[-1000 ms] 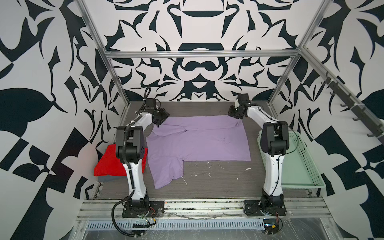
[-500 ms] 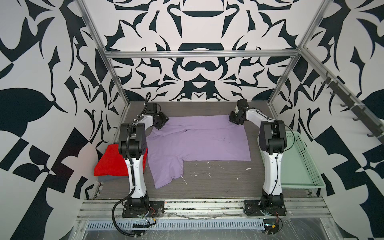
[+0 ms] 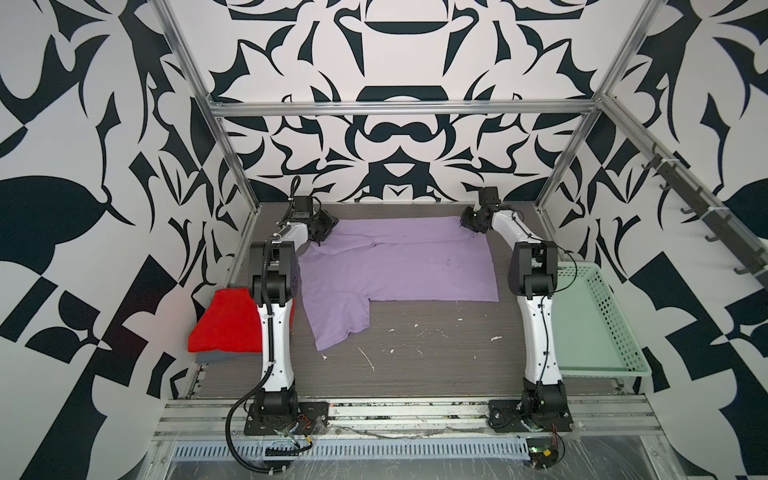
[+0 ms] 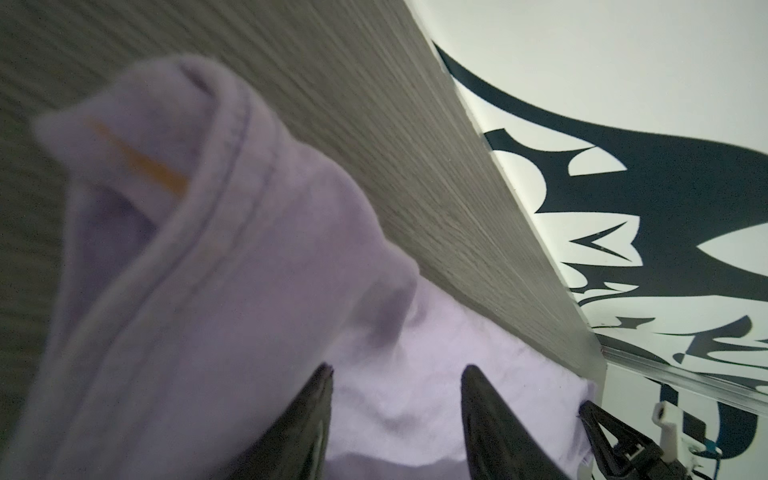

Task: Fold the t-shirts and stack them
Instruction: 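Open both grippers to release the shirt's far edge and lift away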

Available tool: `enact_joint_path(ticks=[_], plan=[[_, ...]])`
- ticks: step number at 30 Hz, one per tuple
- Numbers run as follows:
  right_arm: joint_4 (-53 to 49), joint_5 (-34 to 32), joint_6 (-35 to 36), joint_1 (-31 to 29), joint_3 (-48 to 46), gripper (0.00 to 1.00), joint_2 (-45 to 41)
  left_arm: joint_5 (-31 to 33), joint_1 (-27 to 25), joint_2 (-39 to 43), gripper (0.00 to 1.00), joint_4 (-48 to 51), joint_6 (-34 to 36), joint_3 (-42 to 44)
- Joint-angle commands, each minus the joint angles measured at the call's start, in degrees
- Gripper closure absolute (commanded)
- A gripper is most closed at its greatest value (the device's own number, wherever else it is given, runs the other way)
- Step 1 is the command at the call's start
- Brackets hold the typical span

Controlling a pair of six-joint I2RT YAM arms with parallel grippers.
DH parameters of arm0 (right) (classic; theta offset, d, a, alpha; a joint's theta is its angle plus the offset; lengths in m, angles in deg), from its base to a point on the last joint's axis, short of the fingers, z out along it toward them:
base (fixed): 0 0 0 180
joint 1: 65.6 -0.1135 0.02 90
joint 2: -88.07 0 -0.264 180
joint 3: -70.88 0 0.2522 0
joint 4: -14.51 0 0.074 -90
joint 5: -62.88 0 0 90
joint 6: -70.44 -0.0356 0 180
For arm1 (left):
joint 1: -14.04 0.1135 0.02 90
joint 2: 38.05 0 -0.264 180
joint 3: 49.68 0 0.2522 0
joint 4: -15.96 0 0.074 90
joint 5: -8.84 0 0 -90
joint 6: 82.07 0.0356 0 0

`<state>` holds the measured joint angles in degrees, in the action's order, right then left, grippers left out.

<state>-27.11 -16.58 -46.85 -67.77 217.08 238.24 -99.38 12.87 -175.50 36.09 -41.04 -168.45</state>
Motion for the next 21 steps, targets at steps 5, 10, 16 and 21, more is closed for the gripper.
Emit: enact_joint_path(ticks=[5,10,16,21], plan=[[-1.8,0.3,1.2,0.7,-1.6,0.73,-2.0,-4.5,0.4,2.5,0.45,-8.0,0.6,4.0],[7.3,1.3,5.8,0.6,-13.1,0.68,-16.8,-4.1,1.2,13.5,0.42,-9.9,4.9,6.8],[9.0,-2.0,6.3,0.5,-29.1,0.59,-34.8,-2.9,1.8,27.5,0.39,1.2,9.0,13.6],[4.4,-3.1,4.7,0.5,-42.6,0.56,-46.9,2.3,1.0,40.7,0.40,10.1,9.2,29.6]])
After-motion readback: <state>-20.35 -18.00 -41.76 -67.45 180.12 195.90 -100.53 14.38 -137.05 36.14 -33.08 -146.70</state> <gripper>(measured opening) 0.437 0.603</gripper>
